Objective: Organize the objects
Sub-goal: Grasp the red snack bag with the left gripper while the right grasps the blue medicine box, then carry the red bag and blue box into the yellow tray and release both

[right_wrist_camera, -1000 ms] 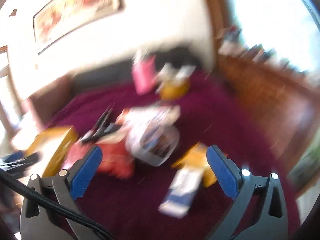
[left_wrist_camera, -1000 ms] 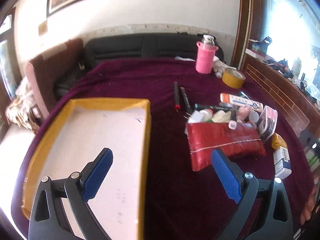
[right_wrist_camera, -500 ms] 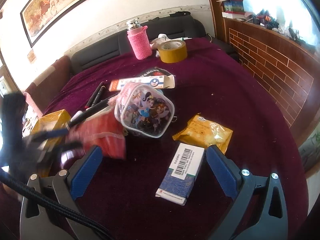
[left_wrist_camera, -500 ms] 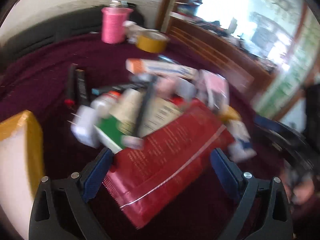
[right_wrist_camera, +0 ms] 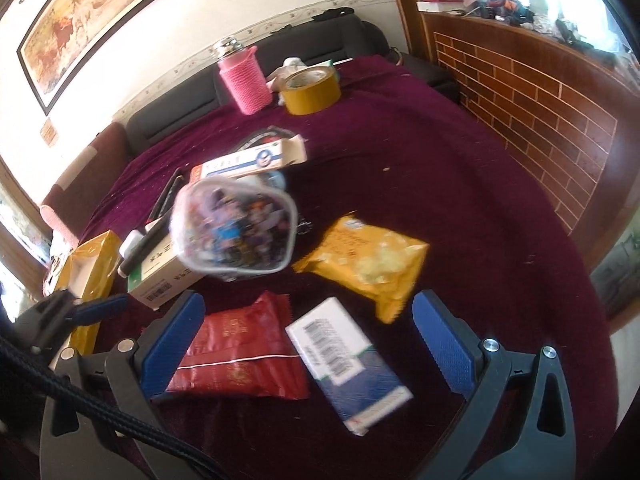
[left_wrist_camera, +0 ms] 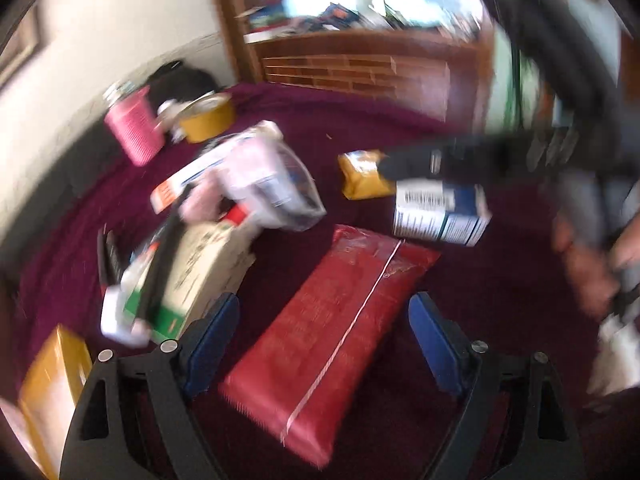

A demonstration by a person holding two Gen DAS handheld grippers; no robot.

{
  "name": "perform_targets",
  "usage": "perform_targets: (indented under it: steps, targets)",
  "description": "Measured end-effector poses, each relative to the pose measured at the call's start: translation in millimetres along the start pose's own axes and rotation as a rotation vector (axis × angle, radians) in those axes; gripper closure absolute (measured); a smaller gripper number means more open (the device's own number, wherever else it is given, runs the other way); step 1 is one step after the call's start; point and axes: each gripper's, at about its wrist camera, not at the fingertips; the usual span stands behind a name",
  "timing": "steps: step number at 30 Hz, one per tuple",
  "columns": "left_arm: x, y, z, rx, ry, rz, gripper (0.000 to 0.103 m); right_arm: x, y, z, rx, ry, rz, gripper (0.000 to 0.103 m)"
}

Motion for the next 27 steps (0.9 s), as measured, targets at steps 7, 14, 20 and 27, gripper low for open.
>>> perform_targets:
  steps: [7, 14, 20, 27]
  targets:
    - [6.9, 2.9, -28.9, -0.097, -0.027, 0.048, 0.048, 20.9, 2.4, 9.1, -0.043, -0.028, 0.011, 0.0]
    - [-24.9, -32.1, 21.5, -0.04, -0.179, 0.248, 0.069, -2.7, -12.6, -1.9, -0.115, -0.106, 0.183, 0.005]
    - [-34.8, -71.0, 65.9, 0.045, -0.195, 0.383, 0.071, -11.6, -19.0, -42.7, -0.23, -0.183, 0.237, 0.071]
    - [-89.3, -115.2, 139.8, 0.189, -0.176, 0.575, 0.099, -27.1, -21.4, 1.5, -0.209, 0.003, 0.209, 0.071]
Point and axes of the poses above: each gripper's, at about its wrist camera, not at the fingertips, and z roughly against the way its jaws point, x to its right, y to its top, and after that the axes turned 10 degrees about -x, right-handed
